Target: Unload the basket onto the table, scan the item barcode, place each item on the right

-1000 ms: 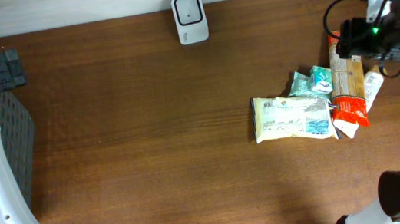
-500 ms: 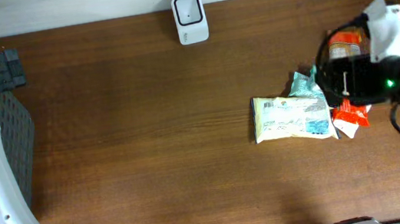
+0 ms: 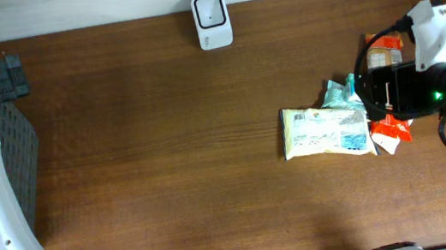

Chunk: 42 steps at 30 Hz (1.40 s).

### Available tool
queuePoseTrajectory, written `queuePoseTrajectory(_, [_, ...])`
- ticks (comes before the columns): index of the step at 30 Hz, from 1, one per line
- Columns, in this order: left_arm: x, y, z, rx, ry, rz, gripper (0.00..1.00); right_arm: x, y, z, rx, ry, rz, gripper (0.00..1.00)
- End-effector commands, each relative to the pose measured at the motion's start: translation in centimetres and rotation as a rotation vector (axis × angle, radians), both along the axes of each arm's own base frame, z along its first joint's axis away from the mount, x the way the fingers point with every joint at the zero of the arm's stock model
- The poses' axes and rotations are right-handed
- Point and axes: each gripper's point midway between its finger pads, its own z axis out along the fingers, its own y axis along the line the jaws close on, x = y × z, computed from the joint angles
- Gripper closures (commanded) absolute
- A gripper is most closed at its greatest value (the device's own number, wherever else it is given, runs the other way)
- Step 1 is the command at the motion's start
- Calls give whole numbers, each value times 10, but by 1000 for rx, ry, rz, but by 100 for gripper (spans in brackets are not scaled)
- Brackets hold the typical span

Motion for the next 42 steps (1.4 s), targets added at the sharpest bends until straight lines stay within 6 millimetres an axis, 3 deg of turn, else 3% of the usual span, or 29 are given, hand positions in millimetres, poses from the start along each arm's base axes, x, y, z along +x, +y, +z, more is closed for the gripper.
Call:
queuePoseTrajectory(1, [-2,1,10,11,-21,-4,1,10,0,21,-18,-130,21,1])
queuePoseTrajectory(4, [-2,1,10,11,-21,-4,1,18,0,34,-14,-277,16,1])
queuePoseTrajectory(7, [-2,1,10,11,-21,-4,1,23,0,25,-29,-392,32,1])
queuePoseTrajectory(15, [-2,1,10,11,-21,-4,1,20,1,-42,-12,-721,26,1])
queuePoseTrajectory(23, [-2,1,10,11,-21,-4,1,-6,-2,-125,-4,-973,14,1])
queuePoseTrajectory(25, [-2,1,10,11,-21,-4,1,-12,-2,-153,-2,-1003,14,1])
queuePoseTrajectory(30, [-2,1,10,11,-21,-4,1,-14,-2,-199,-3,-988,14,1])
queuePoseTrajectory(34, [-2,1,10,11,-21,-4,1,-14,-10,-212,-22,-938,-19,1])
queuePoseTrajectory(37, [-2,1,10,11,-21,-4,1,-14,-19,-237,-41,-834,-52,1])
queuePoseTrajectory(42, [-2,1,10,11,-21,-4,1,-14,-28,-236,-57,-838,-86,1])
